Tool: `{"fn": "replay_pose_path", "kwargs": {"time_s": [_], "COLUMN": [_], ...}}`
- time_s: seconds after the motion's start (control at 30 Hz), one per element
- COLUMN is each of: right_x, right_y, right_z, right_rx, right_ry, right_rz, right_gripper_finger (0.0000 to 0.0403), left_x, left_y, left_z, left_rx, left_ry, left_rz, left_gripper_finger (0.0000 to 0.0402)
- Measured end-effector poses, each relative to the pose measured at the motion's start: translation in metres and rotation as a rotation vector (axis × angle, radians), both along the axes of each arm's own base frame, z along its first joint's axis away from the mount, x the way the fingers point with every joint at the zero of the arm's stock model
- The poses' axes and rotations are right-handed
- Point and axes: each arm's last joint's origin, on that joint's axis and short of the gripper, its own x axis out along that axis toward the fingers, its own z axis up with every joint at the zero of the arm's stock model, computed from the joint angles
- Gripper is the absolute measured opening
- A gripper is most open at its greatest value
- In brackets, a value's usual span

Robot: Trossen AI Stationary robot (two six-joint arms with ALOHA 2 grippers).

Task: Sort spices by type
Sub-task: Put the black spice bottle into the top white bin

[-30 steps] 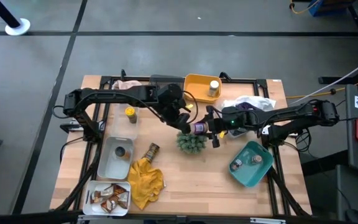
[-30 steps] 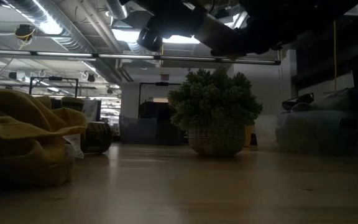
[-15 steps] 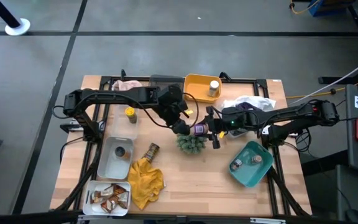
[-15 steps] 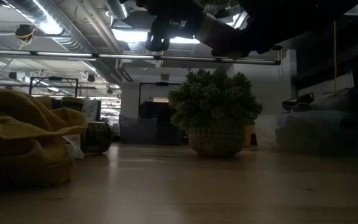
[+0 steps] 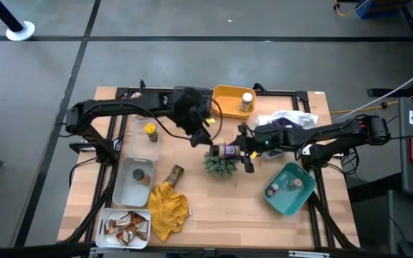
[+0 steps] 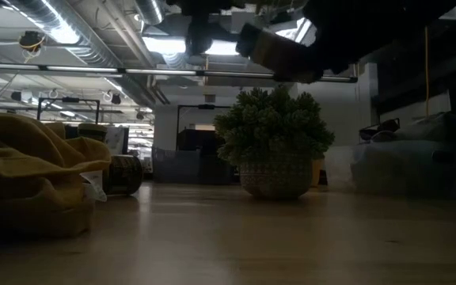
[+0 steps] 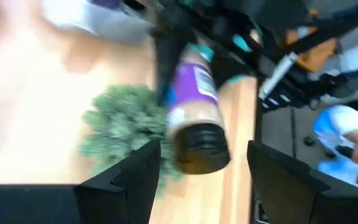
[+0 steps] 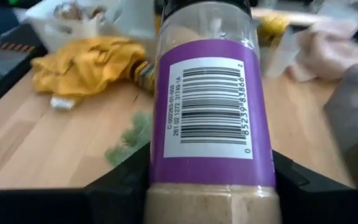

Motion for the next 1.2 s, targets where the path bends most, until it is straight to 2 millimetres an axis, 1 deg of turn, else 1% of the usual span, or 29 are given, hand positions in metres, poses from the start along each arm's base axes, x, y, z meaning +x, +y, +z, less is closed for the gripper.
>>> {"fn": "replay_pose_path", "kwargs": {"time_s": [0.17,0.23,0.3,0.43,0.53,0.6,0.67,0.8,0.87,0.93,1.03,1.2], "right_x": [0.001,0.001,0.001,0.003,0.004,0.005,0.006,0.007,0.007,0.007,0.007,0.007], "right_y": [0.000,0.000,0.000,0.000,0.000,0.000,0.000,0.001,0.001,0.002,0.003,0.003], "right_z": [0.003,0.003,0.004,0.008,0.013,0.017,0.020,0.026,0.028,0.029,0.029,0.029], "right_rx": [0.007,0.019,0.033,0.068,0.093,0.105,0.109,0.142,0.164,0.181,0.207,0.218], "right_ry": [-0.018,-0.018,-0.034,-0.073,-0.122,-0.160,-0.201,-0.249,-0.271,-0.275,-0.272,-0.265], "right_rz": [-0.008,-0.016,-0.023,-0.036,-0.044,-0.046,-0.045,-0.014,0.013,0.034,0.059,0.067], "right_gripper_finger": [0.0188,0.0189,0.0189,0.0189,0.0189,0.0190,0.0190,0.0190,0.0190,0.0190,0.0190,0.0190], "left_x": [-0.023,-0.035,-0.045,-0.060,-0.069,-0.071,-0.071,-0.067,-0.066,-0.065,-0.066,-0.068], "left_y": [0.003,0.001,-0.005,-0.026,-0.047,-0.061,-0.077,-0.108,-0.118,-0.126,-0.134,-0.139], "left_z": [0.018,0.026,0.034,0.048,0.058,0.060,0.058,0.044,0.036,0.030,0.025,0.019], "left_rx": [0.117,0.160,0.216,0.410,0.542,0.600,0.632,0.646,0.662,0.661,0.617,0.570], "left_ry": [0.004,0.007,0.004,-0.012,-0.044,-0.057,-0.072,-0.138,-0.162,-0.177,-0.181,-0.160], "left_rz": [0.067,0.078,0.083,0.125,0.168,0.168,0.132,0.025,-0.024,-0.048,-0.040,-0.025], "left_gripper_finger": [0.0223,0.0223,0.0223,0.0223,0.0223,0.0223,0.0223,0.0223,0.0224,0.0224,0.0224,0.0224]}}
